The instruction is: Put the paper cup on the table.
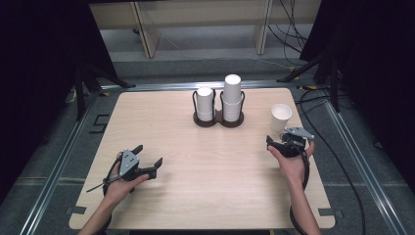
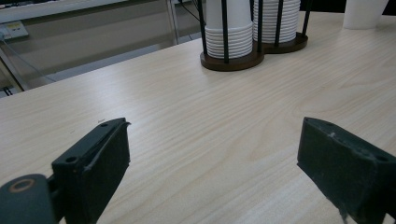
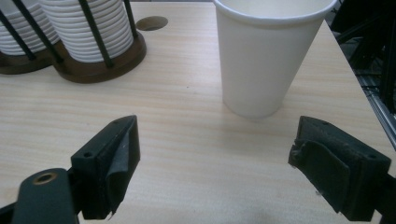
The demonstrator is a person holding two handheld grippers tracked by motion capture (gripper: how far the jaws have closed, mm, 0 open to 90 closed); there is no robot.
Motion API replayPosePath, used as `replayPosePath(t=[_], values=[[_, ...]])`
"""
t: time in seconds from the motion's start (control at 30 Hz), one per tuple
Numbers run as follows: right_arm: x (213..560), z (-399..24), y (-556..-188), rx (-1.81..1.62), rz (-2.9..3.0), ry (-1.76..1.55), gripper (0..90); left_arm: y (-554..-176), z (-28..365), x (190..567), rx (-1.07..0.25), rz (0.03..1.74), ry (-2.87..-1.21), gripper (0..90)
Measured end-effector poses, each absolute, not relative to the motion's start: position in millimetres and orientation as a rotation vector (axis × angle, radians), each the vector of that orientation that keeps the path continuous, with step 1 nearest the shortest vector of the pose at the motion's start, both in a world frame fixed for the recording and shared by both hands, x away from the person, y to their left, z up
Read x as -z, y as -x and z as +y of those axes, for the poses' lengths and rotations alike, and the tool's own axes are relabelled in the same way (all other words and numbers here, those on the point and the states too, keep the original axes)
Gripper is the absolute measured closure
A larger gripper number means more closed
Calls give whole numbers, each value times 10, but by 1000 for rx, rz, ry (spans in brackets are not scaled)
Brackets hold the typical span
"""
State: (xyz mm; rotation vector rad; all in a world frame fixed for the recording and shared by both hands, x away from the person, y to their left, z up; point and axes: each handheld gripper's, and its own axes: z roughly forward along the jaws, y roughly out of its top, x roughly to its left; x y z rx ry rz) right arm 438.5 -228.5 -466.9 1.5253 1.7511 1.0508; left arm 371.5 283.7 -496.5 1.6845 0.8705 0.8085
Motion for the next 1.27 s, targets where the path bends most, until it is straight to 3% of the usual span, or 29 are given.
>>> replayPosePath(t=[0.87, 1.27], values=[[4679, -2336, -3620, -1146, 1700, -1423, 153, -3727, 2845, 4962, -810, 876, -1680, 89], [4721, -2364, -3516, -1200, 1629, -1417, 152, -3716, 2777, 4944, -790, 865, -1680, 88]])
